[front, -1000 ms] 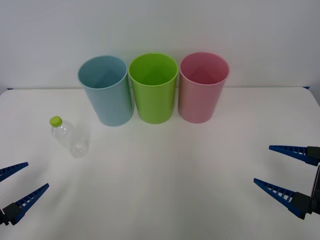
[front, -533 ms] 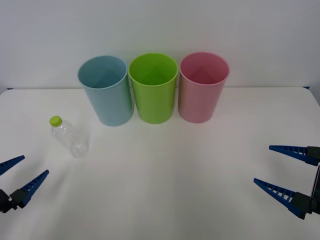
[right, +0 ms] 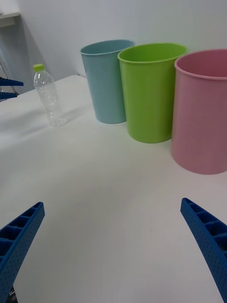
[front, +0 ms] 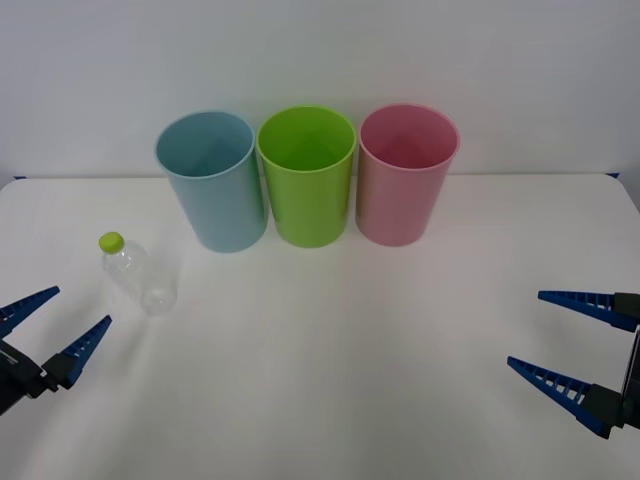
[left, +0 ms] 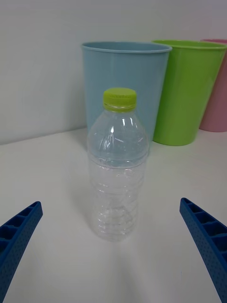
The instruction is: Put cans in the blue bin and PET bottles in the pink bin and trash in the green bin.
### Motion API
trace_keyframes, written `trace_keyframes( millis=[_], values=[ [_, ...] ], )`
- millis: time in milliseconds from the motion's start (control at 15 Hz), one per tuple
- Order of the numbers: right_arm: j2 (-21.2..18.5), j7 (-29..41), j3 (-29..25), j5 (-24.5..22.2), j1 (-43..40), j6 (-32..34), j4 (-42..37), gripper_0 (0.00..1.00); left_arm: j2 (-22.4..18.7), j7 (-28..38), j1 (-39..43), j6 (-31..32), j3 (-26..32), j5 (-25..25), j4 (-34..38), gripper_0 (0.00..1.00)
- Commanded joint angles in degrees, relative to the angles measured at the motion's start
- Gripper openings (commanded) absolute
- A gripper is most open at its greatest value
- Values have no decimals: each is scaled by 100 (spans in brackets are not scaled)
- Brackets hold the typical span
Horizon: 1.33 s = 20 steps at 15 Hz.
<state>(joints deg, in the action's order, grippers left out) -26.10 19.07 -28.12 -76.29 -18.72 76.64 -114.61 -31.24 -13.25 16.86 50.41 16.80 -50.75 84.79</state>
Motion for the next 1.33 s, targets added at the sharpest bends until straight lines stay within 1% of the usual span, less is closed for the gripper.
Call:
trace_keyframes(
  millis=[67, 467, 600, 867, 1000, 1267, 1333],
  values=[
    [0, 0, 0, 0, 0, 0, 0, 100, 48, -143, -33, -93, -36, -22, -6, 100],
    [0, 0, 0, 0, 0, 0, 0, 100, 206, -319, -174, -558, -247, 57, 3, 100],
    [0, 0, 0, 0, 0, 0, 0, 100, 303, -363, -262, -743, -247, -66, -6, 100],
    [0, 0, 0, 0, 0, 0, 0, 100, 417, -363, -323, -875, -291, -321, -6, 100],
    [0, 0, 0, 0, 0, 0, 0, 100, 417, -345, -385, -936, -414, -312, -6, 100],
    [0, 0, 0, 0, 0, 0, 0, 100, 417, -336, -649, -1455, -748, -444, -6, 100],
    [0, 0, 0, 0, 0, 0, 0, 100, 417, -319, -675, -1499, -792, -479, -6, 100]
  ],
)
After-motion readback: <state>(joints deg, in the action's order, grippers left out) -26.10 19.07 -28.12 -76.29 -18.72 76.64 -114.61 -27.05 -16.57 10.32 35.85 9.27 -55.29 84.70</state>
